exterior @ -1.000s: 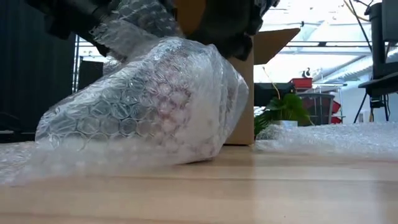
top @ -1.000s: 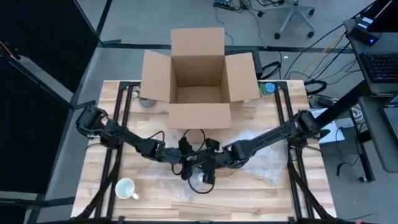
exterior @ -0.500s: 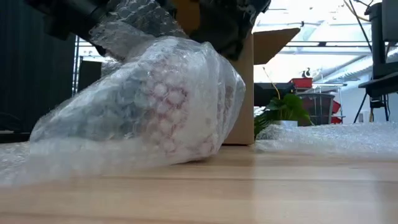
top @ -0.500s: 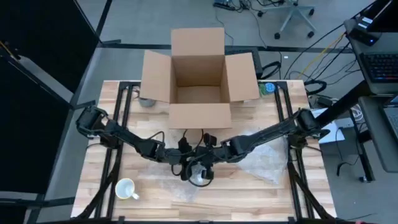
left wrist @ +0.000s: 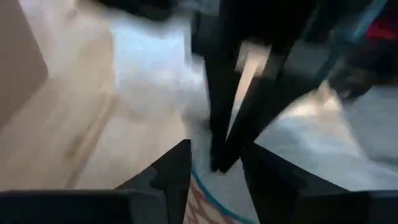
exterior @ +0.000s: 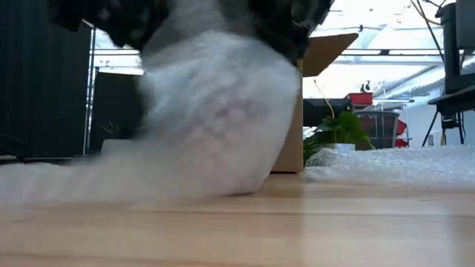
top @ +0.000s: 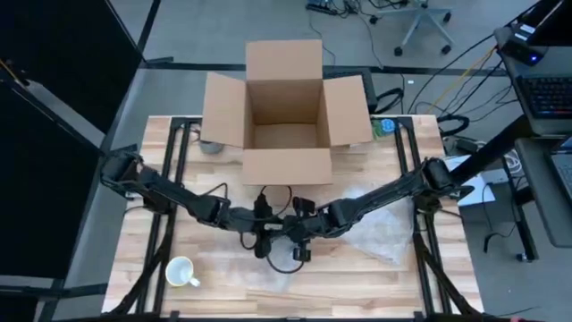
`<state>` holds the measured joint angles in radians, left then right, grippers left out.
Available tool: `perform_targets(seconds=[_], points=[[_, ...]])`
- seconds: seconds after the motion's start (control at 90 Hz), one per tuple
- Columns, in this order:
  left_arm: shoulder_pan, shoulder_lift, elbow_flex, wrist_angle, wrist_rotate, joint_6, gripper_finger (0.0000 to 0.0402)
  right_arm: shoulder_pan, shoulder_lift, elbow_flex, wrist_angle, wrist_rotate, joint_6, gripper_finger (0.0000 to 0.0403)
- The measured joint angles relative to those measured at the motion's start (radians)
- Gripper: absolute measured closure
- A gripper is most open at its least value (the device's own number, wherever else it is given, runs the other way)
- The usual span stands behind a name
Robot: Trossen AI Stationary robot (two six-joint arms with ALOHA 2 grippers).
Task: Wrap mug
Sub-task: Wrap the red mug with the left bubble wrap
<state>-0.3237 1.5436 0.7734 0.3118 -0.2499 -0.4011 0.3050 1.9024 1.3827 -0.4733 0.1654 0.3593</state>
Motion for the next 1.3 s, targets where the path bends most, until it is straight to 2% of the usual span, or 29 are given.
perform_targets(seconds=[0.356, 0.456, 0.6, 0.778, 0.856, 1.033, 1.3], points=[[-0.017, -0.069, 0.000, -0.040, -0.002, 0.044, 0.0272, -0.007, -0.001, 0.000, 0.059, 0.011, 0.002, 0.0403], [-0.036, -0.102, 0.000, -0.100, -0.002, 0.039, 0.0272, -0.022, 0.018, 0.002, 0.078, -0.002, 0.004, 0.0403], [-0.065, -0.139, 0.000, -0.215, -0.011, -0.013, 0.0272, -0.057, 0.072, 0.004, 0.097, -0.086, 0.029, 0.0403], [-0.114, -0.164, 0.000, -0.303, -0.024, -0.062, 0.0272, -0.080, 0.091, 0.007, 0.112, -0.100, 0.028, 0.0403], [-0.139, -0.157, 0.000, -0.338, -0.064, -0.062, 0.0272, -0.080, 0.093, 0.006, 0.117, -0.093, 0.021, 0.0403], [-0.171, -0.151, 0.001, -0.264, -0.218, -0.007, 0.0272, -0.072, 0.094, 0.005, 0.129, -0.086, 0.015, 0.0403], [-0.146, -0.073, 0.001, -0.201, -0.196, 0.043, 0.0272, -0.065, 0.099, 0.056, 0.092, -0.081, -0.022, 0.0403]])
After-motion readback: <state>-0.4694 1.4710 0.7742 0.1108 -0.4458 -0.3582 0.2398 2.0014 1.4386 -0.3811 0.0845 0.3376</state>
